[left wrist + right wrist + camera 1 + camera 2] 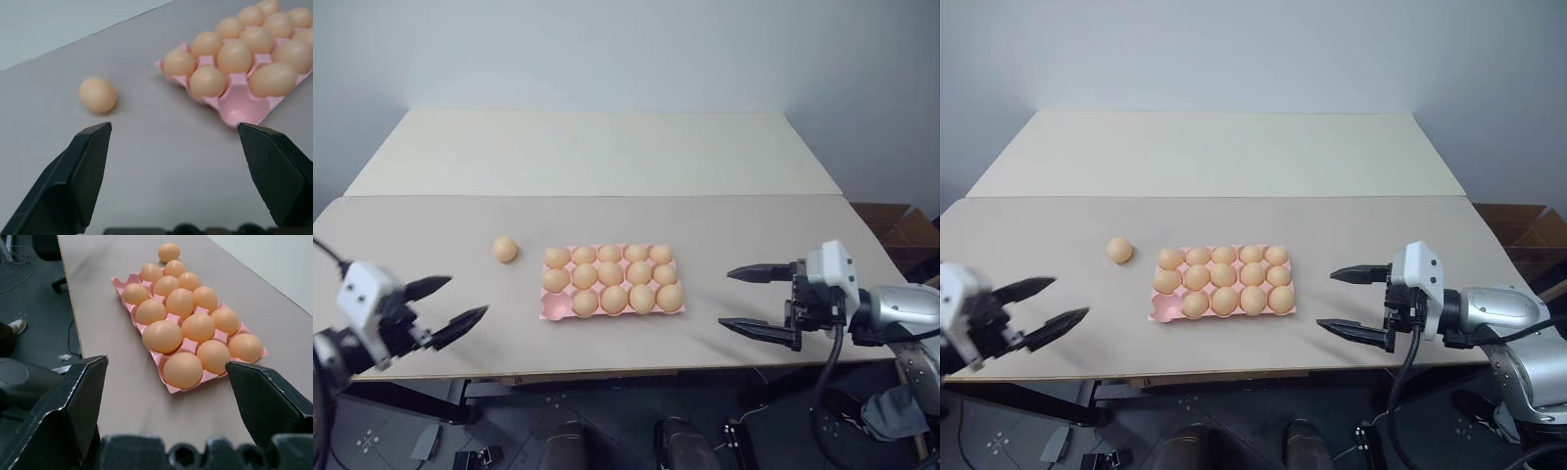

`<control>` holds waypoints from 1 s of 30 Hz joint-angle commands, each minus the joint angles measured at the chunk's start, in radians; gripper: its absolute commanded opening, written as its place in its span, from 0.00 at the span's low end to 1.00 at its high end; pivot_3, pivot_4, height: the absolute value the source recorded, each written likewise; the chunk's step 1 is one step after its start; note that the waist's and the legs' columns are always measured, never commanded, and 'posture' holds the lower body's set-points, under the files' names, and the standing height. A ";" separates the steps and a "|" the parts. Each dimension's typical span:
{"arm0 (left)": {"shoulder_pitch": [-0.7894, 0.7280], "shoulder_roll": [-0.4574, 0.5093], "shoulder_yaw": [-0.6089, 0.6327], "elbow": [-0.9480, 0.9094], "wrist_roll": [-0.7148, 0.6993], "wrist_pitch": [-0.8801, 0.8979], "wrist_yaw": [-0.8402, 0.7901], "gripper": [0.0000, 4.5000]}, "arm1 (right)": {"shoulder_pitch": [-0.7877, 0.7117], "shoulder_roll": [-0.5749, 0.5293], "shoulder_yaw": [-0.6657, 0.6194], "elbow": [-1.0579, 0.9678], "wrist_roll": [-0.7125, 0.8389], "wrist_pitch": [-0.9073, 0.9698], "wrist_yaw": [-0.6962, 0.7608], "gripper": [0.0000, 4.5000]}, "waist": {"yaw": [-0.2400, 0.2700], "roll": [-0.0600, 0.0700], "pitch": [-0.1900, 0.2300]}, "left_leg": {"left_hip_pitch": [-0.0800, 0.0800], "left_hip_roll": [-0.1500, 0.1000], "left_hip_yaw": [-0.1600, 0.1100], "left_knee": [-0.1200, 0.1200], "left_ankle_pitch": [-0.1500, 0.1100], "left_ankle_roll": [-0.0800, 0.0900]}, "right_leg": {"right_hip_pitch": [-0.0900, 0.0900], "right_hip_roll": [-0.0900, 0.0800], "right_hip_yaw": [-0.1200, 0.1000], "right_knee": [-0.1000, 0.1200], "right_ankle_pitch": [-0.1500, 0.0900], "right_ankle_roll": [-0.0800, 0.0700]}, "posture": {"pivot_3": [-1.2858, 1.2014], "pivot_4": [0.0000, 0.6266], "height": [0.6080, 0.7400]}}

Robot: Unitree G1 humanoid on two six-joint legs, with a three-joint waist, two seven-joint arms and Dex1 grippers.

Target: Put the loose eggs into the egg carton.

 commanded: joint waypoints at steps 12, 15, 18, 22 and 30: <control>-0.197 -0.037 -0.100 -0.029 -0.001 0.219 0.363 0.99 | -0.080 -0.010 0.033 0.038 -0.014 -0.026 0.017 1.00 | 0.015 0.000 0.000 | 0.001 0.000 -0.001 0.000 0.000 0.000 | 0.001 0.001 -0.001 0.001 0.000 0.001 | 0.52 0.24 1.00; -0.364 -0.066 -0.212 0.022 0.043 0.319 0.512 0.99 | -0.091 -0.002 0.039 0.039 -0.019 -0.027 0.006 1.00 | 0.014 -0.001 0.000 | 0.001 0.000 -0.002 0.000 0.000 0.000 | 0.002 0.002 -0.001 0.001 0.005 0.007 | 0.52 0.24 1.00; -0.561 -0.113 -0.336 0.147 0.105 0.352 0.612 0.99 | -0.090 0.002 0.044 0.031 -0.023 -0.028 0.000 1.00 | 0.011 -0.001 -0.001 | 0.000 -0.001 -0.002 0.000 0.000 0.000 | 0.002 0.001 -0.001 0.001 0.008 0.005 | 0.52 0.24 1.00; -0.765 -0.167 -0.439 0.334 0.180 0.371 0.701 0.99 | -0.085 0.006 0.051 0.018 -0.024 -0.031 -0.012 1.00 | 0.004 -0.002 -0.001 | -0.001 -0.002 -0.002 0.001 0.000 0.000 | 0.002 0.002 0.000 0.000 0.009 0.006 | 0.52 0.24 1.00; -0.974 -0.227 -0.531 0.634 0.242 0.378 0.709 0.91 | -0.078 0.009 0.044 0.005 -0.021 -0.031 -0.030 1.00 | -0.001 -0.002 -0.001 | -0.002 -0.003 -0.003 0.001 0.000 0.000 | 0.001 0.001 -0.001 0.000 0.008 0.006 | 0.52 0.24 1.00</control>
